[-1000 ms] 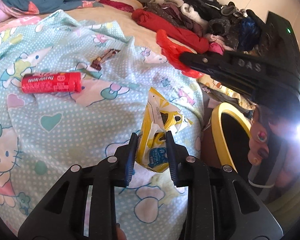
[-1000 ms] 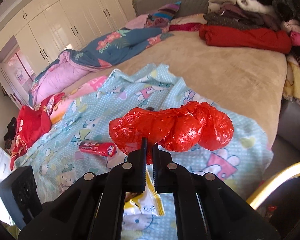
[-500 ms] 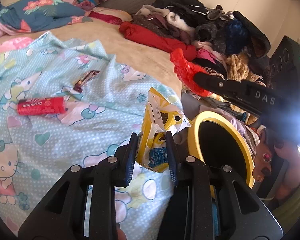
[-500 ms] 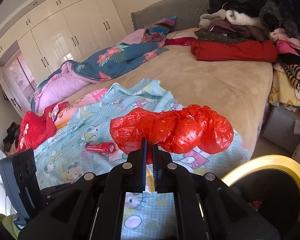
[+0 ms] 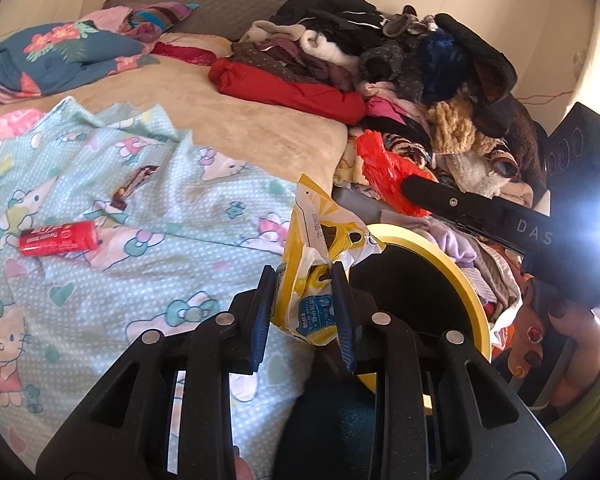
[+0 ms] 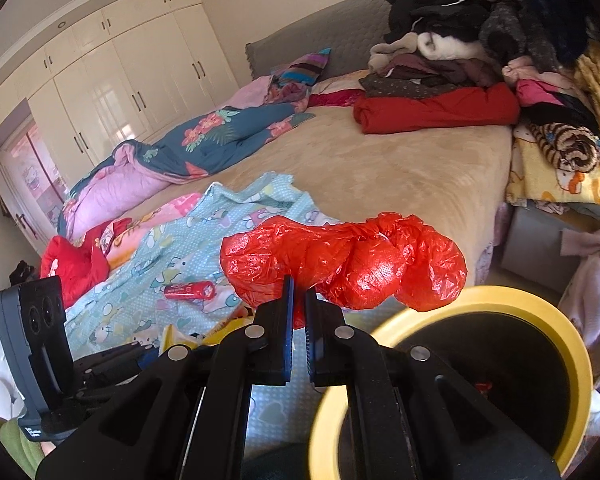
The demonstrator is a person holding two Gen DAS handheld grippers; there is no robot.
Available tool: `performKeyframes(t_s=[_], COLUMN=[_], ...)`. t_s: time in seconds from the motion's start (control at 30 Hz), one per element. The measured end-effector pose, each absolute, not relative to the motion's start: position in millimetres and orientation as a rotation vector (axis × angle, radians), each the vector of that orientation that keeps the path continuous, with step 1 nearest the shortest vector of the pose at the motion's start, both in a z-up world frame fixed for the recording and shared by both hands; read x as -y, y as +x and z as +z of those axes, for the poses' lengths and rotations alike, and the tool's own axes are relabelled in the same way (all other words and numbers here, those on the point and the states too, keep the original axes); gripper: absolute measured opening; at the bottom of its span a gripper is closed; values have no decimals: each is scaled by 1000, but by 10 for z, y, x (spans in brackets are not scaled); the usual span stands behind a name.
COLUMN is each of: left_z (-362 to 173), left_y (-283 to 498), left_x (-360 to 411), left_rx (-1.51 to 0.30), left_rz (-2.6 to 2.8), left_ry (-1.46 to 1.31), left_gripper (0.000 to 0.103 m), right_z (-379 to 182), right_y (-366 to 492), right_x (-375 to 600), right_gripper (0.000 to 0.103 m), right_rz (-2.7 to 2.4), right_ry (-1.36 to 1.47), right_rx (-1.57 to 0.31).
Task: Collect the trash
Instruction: 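Carry the yellow wrapper and red bag over the bin with both tools, then open both tools to drop the yellow wrapper and red bag into the bin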
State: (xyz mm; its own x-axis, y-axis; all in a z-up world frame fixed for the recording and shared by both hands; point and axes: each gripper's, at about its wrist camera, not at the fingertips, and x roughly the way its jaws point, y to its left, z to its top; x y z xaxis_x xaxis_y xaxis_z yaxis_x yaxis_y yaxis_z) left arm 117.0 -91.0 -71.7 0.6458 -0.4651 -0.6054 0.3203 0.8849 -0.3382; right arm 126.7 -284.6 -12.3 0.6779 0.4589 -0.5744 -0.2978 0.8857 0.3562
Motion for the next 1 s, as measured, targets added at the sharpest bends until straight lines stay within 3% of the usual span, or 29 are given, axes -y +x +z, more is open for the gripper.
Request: performKeyframes(t_s=[1.0], left_z=[-618], left_y=[1152], left_x=[1708], left_rx=[-757], left_rz=[-503], left_ry=[-97], left_gripper=[22], right_z=[-485], right_y=[684], right_x=[3839], right_gripper=[5], right_rz=[341], right_ry=[303], right_rx=[-799])
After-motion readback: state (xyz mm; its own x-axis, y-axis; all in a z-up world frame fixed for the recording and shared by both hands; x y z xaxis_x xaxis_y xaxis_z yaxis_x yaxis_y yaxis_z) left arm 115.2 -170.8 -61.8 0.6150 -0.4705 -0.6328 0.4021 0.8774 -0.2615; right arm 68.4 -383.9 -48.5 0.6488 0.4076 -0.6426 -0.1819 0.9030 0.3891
